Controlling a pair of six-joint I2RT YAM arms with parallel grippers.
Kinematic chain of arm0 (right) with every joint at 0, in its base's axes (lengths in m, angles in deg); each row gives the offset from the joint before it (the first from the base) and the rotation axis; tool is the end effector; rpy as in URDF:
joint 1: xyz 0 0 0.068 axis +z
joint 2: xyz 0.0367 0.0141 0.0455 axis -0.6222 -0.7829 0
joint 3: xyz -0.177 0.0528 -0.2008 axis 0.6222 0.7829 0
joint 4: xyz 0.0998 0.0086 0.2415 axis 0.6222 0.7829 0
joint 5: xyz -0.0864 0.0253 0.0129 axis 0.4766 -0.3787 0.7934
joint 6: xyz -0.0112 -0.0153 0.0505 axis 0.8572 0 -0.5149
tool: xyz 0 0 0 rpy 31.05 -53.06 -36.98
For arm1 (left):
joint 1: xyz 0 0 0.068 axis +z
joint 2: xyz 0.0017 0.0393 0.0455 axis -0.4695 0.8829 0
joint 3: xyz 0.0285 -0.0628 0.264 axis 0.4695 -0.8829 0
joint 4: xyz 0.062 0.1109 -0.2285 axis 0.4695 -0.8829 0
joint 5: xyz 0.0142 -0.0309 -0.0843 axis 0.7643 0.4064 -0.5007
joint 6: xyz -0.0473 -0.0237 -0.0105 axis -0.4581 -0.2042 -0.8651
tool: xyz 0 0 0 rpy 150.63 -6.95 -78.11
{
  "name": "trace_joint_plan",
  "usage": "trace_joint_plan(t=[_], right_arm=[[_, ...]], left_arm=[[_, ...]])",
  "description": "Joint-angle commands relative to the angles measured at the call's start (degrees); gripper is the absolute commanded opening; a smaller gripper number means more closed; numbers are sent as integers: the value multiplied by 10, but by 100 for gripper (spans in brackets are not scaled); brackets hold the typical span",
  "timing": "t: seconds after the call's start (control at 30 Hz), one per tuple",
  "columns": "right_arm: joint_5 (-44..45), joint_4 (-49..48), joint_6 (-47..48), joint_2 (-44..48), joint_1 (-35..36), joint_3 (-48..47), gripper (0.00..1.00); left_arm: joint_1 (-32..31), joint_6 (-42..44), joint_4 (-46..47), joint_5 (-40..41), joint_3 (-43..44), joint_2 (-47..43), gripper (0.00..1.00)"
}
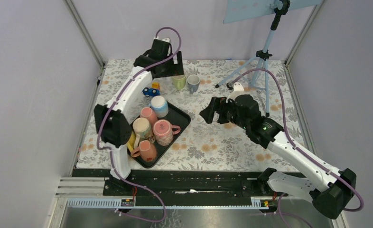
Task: Turn the mug right side up
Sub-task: Place the cup at the center of the board, then turn over the cup on the tray.
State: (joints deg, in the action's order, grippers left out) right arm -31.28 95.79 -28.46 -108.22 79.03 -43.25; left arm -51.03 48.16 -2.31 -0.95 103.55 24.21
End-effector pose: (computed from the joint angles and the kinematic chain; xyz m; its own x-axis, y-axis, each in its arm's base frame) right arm 0.1801 0.1533 0.3410 -0.5215 0.2022 -0.8289 -0.4378 0.7704 0.4634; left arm 0.4132 -0.1749 0.3440 -0.7283 -0.1399 -0.6708 0.0851 0.9529 -0.2911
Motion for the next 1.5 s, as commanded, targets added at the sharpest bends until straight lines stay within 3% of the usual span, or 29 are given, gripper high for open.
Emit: trace_joint_plan(t=[0.0,0.2,0.4,0.57,0.73,1.0,1.47], right_arm=[[-82,-141,78,-15,3,30,100],[-262,-248,186,-70,3,43,100],[-385,-361,236,-156,6,39,100],[-427,-339,319,-245,16,-10,100],[-406,-261,413,-314,39,-79,100],[-389,-189,475,-388,73,-144,100],[-327,-197,505,-454,116,-177,100]], left_arm=[[-6,-14,34,-8,-48,-111,99],[-7,-28,47,-29,-161,-246,99],[-6,-35,39,-46,-232,-346,99],[-1,-37,23,-51,-274,-409,99],[0,-36,10,-55,-297,-454,99],[9,-32,-15,-52,-287,-485,99],[10,-38,-8,-70,-293,-496,99]])
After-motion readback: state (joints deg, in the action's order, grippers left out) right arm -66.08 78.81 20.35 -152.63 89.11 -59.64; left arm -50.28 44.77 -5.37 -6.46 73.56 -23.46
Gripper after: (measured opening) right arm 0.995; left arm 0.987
